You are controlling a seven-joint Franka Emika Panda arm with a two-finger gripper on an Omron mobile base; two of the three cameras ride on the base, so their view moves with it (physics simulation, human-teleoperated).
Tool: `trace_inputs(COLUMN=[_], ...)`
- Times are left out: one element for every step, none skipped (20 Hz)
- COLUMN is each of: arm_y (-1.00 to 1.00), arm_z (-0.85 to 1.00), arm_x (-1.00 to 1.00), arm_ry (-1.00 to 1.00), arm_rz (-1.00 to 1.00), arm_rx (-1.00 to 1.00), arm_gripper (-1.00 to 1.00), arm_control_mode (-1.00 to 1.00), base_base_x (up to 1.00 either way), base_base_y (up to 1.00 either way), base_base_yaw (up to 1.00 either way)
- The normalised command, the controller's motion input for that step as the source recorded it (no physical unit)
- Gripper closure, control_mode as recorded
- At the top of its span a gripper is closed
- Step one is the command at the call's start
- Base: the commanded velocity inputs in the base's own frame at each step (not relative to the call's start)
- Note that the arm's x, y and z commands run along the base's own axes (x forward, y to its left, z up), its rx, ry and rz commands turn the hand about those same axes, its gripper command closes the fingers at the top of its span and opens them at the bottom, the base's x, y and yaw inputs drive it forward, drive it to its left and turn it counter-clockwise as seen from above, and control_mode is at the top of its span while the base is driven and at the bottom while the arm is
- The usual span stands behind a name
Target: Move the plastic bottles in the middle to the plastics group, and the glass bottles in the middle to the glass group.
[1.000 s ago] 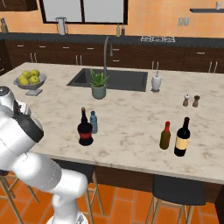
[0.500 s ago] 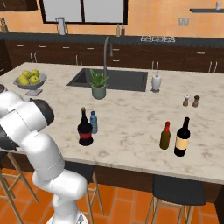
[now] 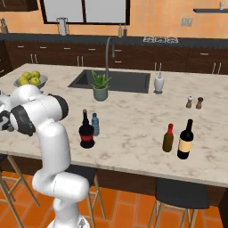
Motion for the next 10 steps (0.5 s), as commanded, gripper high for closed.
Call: trace_inputs(arm_y=[0.15, 0.15, 0.10, 0.06, 0.04, 0.01, 0.00, 0.00, 0.00, 0.00], arm_z=[0.00, 0.00, 0.00, 0.00, 0.00, 0.00, 0.00, 0.00, 0.00, 0.00], arm_x=[0.00, 0.00, 0.03, 0.16, 0.26, 0.34, 0.36, 0.24, 0.15, 0.09], arm_ry=[-0.06, -0.05, -0.07, -0.09, -0.04, 0.00, 0.00, 0.00, 0.00, 0.00], arm_rz=[0.00, 0.00, 0.00, 0.00, 0.00, 0.00, 0.00, 0.00, 0.00, 0.00], arm_rx=[0.00, 0.00, 0.00, -0.01, -0.01, -0.02, -0.01, 0.00, 0.00, 0.00], arm_gripper=[1.00, 1.00, 1.00, 1.00, 1.00, 1.00, 1.00, 1.00, 1.00, 1.00], arm_control_mode=[-1.00, -1.00, -1.00, -1.00, -1.00, -1.00, -1.00, -1.00, -1.00, -1.00], base_base_x=[0.00, 0.00, 0.00, 0.00, 0.00, 0.00, 0.00, 0.00, 0.00, 0.00], base_base_y=[0.00, 0.00, 0.00, 0.00, 0.00, 0.00, 0.00, 0.00, 0.00, 0.00], base_base_yaw=[0.00, 0.00, 0.00, 0.00, 0.00, 0.00, 0.00, 0.00, 0.00, 0.00])
